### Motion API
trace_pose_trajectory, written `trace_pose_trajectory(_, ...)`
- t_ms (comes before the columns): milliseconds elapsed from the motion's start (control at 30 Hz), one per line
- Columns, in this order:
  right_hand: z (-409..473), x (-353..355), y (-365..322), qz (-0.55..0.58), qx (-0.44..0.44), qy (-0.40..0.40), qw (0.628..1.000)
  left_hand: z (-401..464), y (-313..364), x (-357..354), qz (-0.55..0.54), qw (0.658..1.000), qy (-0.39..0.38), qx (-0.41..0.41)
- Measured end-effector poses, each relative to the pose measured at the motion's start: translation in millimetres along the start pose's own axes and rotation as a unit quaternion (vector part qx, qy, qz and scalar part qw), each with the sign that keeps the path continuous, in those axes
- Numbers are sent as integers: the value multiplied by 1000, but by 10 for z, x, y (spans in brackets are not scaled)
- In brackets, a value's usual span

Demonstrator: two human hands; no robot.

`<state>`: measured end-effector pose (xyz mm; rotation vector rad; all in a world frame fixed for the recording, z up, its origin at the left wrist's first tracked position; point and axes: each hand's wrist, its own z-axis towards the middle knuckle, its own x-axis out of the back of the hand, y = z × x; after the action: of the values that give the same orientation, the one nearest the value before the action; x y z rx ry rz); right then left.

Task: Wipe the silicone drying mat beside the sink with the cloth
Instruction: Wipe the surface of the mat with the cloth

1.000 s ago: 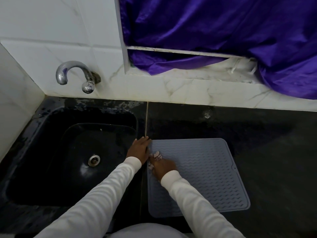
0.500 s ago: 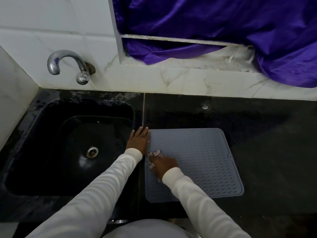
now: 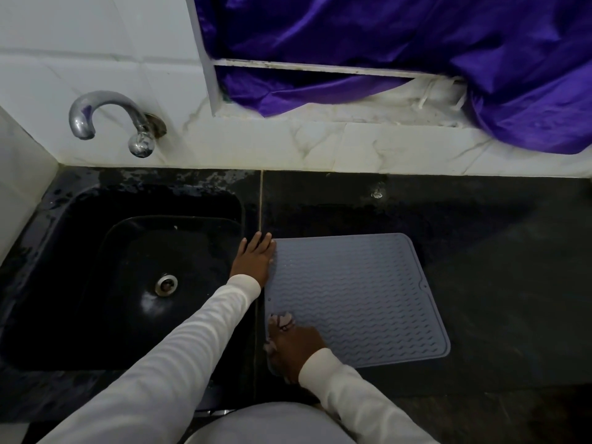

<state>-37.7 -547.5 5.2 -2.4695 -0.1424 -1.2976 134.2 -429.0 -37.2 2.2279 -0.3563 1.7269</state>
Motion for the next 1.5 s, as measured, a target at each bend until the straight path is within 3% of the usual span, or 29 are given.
trace_pose_trajectory(100, -97, -140, 122, -6, 43, 38, 998, -11, -8, -12, -5, 1000, 3, 3)
trace_pose_trajectory(233, -268, -236, 260, 29, 76, 10, 997, -20, 11, -59, -15, 1000, 10, 12)
trace_pose_trajectory(300, -336, -249, 288, 14, 105, 47, 993, -34, 27, -86, -17, 1000, 14, 17)
trace_pose_trajectory(433, -429, -197, 254, 43, 134, 8, 990, -40, 42, -92, -20, 999, 21, 19)
trace_pose_trajectory(533, -540, -143, 311, 17, 104, 40, 994, -42, 41, -118, -20, 999, 25, 24)
trace_pose_trajectory(700, -861, -229, 546, 103, 69, 44, 991, -39, 60, -170, -34, 998, 30, 31)
trace_pose_trajectory(833, -1021, -323, 843, 118, -5, 114, 986, -40, 81, -212, -39, 998, 35, 34)
trace_pose_trajectory(1300, -1685, -282, 2115, 105, -221, 58, 968, -31, 98, -258, -51, 997, 44, 45)
trace_pose_trajectory(1500, -1860, -181, 2461, 66, -323, 56, 942, -50, 119, -257, -53, 996, 49, 50)
